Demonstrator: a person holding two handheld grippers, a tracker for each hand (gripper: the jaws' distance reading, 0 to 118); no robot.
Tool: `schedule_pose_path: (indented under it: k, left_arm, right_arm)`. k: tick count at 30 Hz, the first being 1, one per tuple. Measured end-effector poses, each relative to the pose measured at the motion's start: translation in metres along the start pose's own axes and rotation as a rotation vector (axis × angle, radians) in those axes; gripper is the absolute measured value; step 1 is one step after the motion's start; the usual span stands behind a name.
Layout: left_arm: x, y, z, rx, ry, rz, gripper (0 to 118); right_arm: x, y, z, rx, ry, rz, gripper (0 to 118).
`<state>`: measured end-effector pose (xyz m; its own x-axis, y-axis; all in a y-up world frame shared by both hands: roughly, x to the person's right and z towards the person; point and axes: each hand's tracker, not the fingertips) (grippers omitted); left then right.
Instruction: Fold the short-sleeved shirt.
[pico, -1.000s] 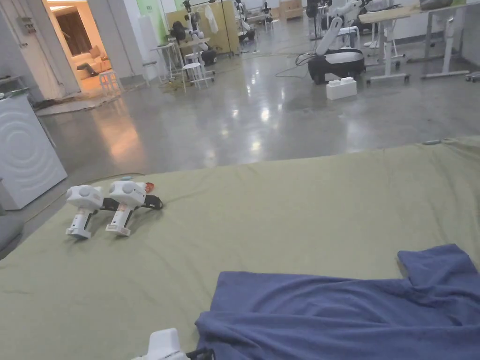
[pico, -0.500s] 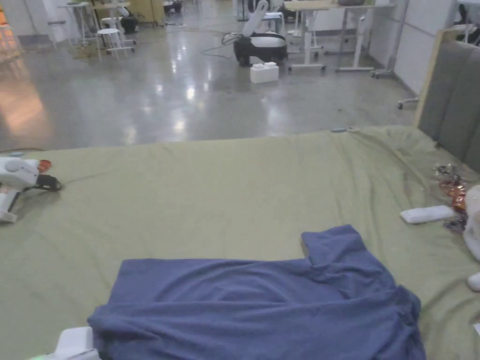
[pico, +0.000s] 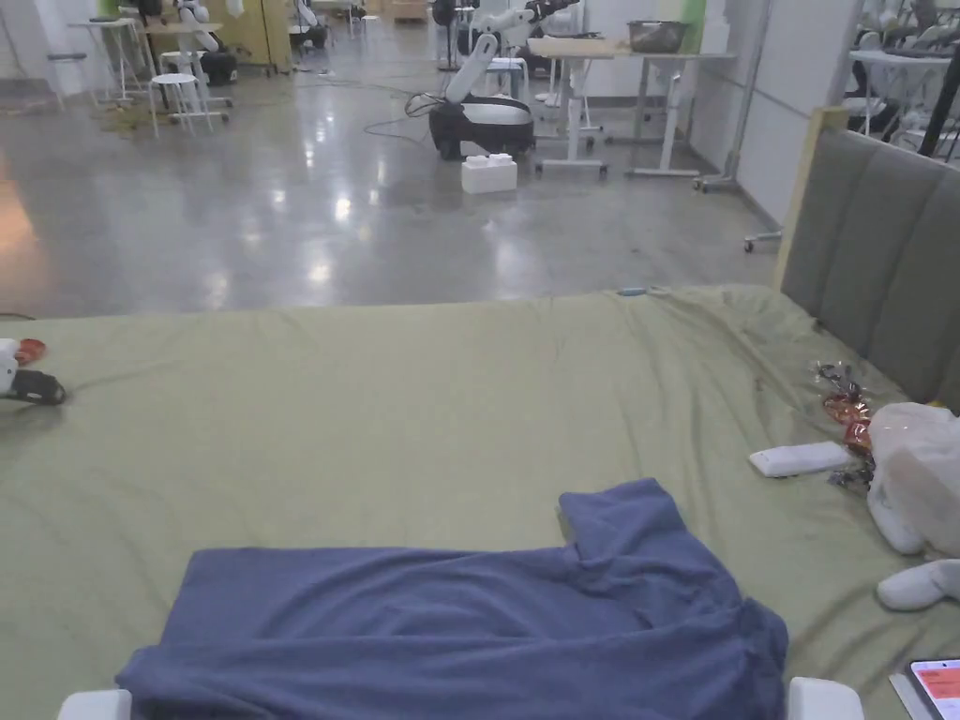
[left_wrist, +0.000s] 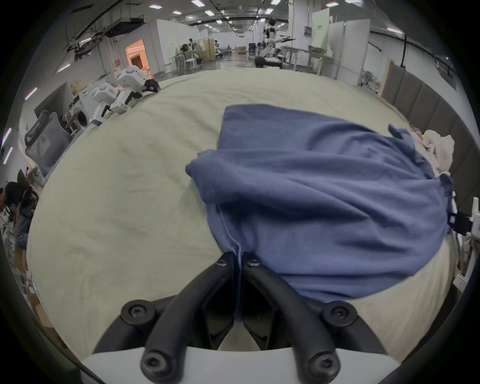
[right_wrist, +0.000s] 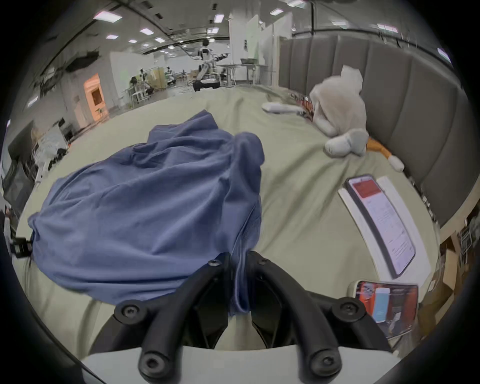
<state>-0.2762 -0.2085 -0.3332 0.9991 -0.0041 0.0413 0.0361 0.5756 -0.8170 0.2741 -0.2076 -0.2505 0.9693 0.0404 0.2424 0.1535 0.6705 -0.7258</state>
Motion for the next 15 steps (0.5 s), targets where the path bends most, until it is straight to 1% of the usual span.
schedule_pose_path:
  k: [1,2,3,5,8,11,15]
  left_arm:
    - [-0.007,-0.001,0.014,0.039,-0.027,0.012,0]
    - [-0.013,-0.004,0.030,0.074,-0.077,0.070,0]
    - [-0.019,-0.005,0.047,0.124,-0.079,0.113,0]
    - [-0.031,-0.011,0.084,0.192,-0.108,0.158,0]
    - [-0.036,-0.029,0.124,0.194,-0.073,0.084,0]
    - [-0.039,-0.064,0.151,0.168,-0.097,0.070,0]
    - [-0.036,-0.120,0.165,0.115,-0.070,0.060,0]
  right_arm:
    - [0.001,0.001,0.008,-0.008,0.012,-0.026,9]
    - [0.006,0.003,0.016,0.009,0.018,-0.043,8]
    - [0.010,0.006,0.026,0.030,0.019,-0.059,8]
    - [0.015,0.008,0.048,0.070,-0.014,-0.104,8]
    - [0.024,-0.001,0.079,0.080,-0.004,-0.086,8]
    - [0.032,-0.026,0.110,0.081,0.016,-0.070,8]
    - [0.038,-0.066,0.142,0.043,0.032,-0.065,8]
